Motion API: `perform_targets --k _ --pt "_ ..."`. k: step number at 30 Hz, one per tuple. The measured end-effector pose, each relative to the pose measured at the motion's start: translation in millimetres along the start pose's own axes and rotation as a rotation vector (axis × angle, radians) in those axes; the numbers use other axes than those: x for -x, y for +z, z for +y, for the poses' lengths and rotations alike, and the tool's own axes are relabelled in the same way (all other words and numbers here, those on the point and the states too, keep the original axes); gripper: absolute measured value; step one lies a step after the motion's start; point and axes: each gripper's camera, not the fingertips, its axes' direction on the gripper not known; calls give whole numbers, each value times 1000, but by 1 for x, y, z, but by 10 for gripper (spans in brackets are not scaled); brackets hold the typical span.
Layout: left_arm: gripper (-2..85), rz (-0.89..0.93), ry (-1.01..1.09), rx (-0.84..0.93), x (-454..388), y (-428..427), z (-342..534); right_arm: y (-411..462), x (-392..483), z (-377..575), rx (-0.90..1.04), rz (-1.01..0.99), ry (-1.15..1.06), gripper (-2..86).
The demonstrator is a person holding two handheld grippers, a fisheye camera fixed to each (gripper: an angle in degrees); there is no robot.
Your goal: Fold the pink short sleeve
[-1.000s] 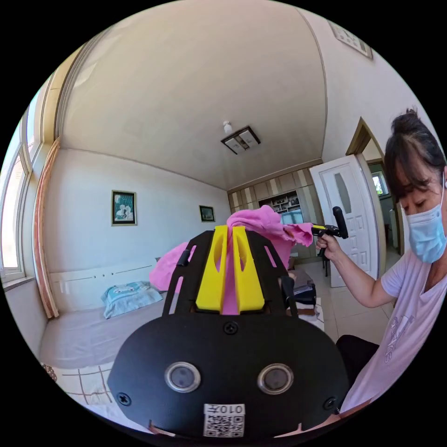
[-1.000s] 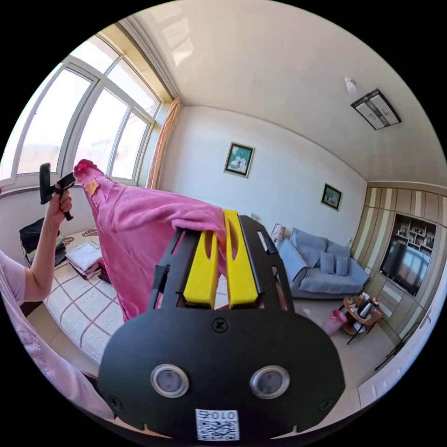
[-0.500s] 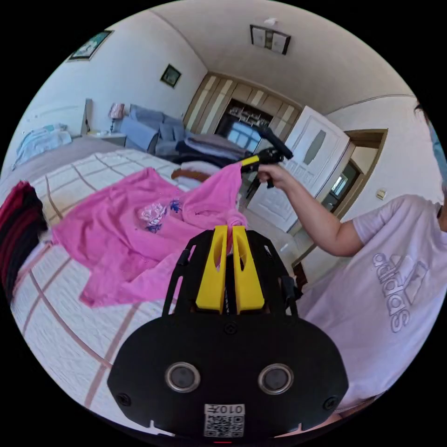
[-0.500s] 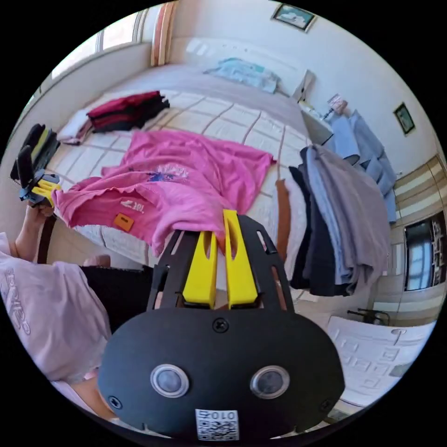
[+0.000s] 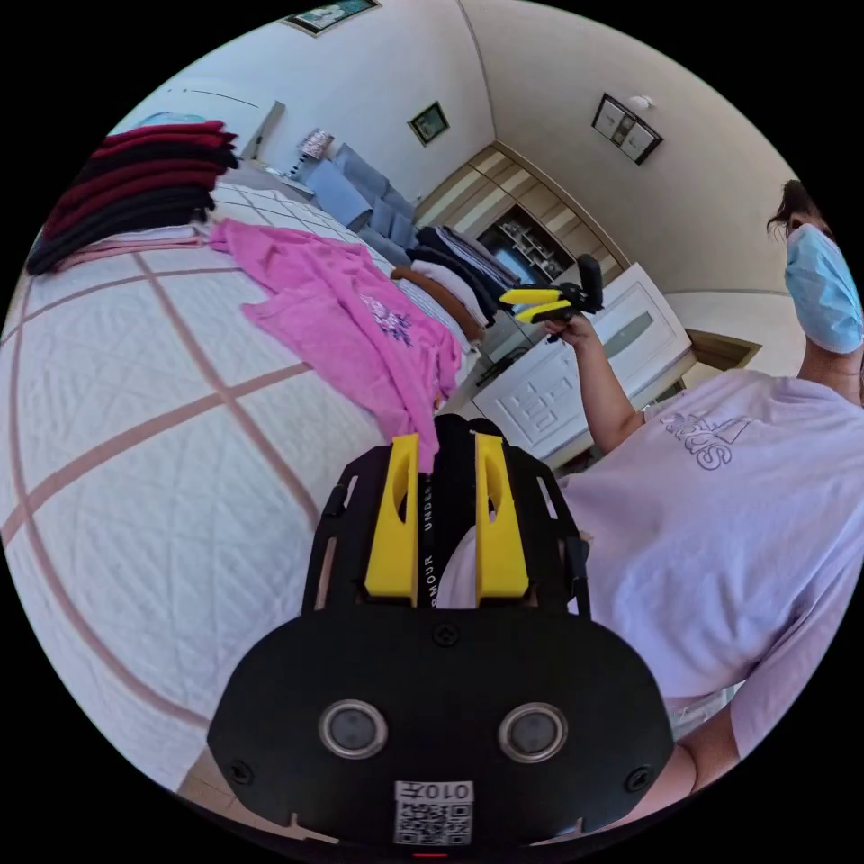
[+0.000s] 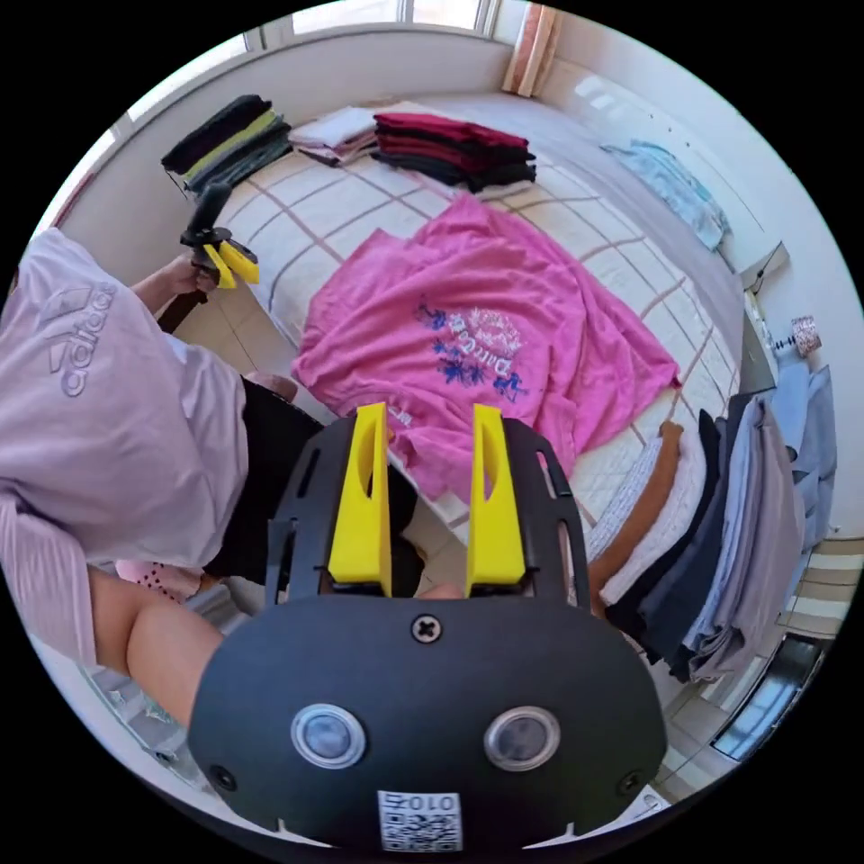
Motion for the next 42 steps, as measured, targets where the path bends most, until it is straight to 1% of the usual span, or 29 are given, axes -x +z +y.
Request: perform_targets --k 1,3,4,5,6,7,8,10,11,13,14,16,19,21,23,26,28,33,37,38,39,42 --pt "102 -22 -27 -50 8 -15 -1 -20 -13 -5 -166 -4 26 134" --pt "113 -85 -126 -277 47 -68 -12 -31 -40 -22 -355 -51 76 134" --pt "117 -92 -151 -329 57 -77 -16 -24 -64 -40 -427 -112 134 140" --pt "124 -107 -185 -419 77 -92 -26 -17 -77 -50 -458 -159 158 147" --pt "132 -146 -206 -494 95 -101 -37 5 -102 -70 -519 -281 191 163" --pt "136 -163 -224 -526 104 -104 -43 35 -125 -90 -578 -414 213 182" --pt "148 -163 -269 -587 125 -109 -54 53 -136 -100 -597 -479 229 190" --pt "169 -124 -336 -679 156 -117 -70 134 -182 -140 -588 -714 343 227" --pt "187 -137 -377 -713 171 -124 -80 153 -193 -148 -576 -752 384 237" --pt "214 -184 -428 -721 188 -134 -94 206 -230 -170 -570 -827 507 268" --pt "231 -174 -459 -731 200 -140 -99 216 -239 -174 -561 -825 532 273" --pt "252 -149 -527 -731 220 -147 -101 252 -275 -183 -485 -794 629 295" --pt "276 -97 -583 -739 247 -148 -98 296 -316 -173 -398 -853 748 317" --pt "290 -56 -596 -746 260 -144 -98 312 -328 -166 -396 -918 766 323" --pt "298 -26 -583 -749 267 -141 -102 319 -334 -163 -403 -946 754 326" --pt "308 -32 -576 -731 274 -138 -110 332 -337 -167 -331 -950 720 332" --pt "312 -15 -578 -745 281 -137 -110 340 -341 -163 -358 -1001 735 339" --pt "318 17 -586 -754 294 -141 -120 341 -357 -164 -338 -1003 757 349" --pt "313 -17 -608 -723 293 -143 -142 340 -376 -167 -295 -1023 794 352" --pt "306 -60 -617 -684 290 -142 -151 340 -377 -167 -289 -1015 803 351" --pt "296 -128 -651 -631 290 -139 -157 342 -379 -164 -279 -987 827 338" --pt "251 -144 -665 -622 292 -138 -157 347 -390 -154 -282 -998 851 272"
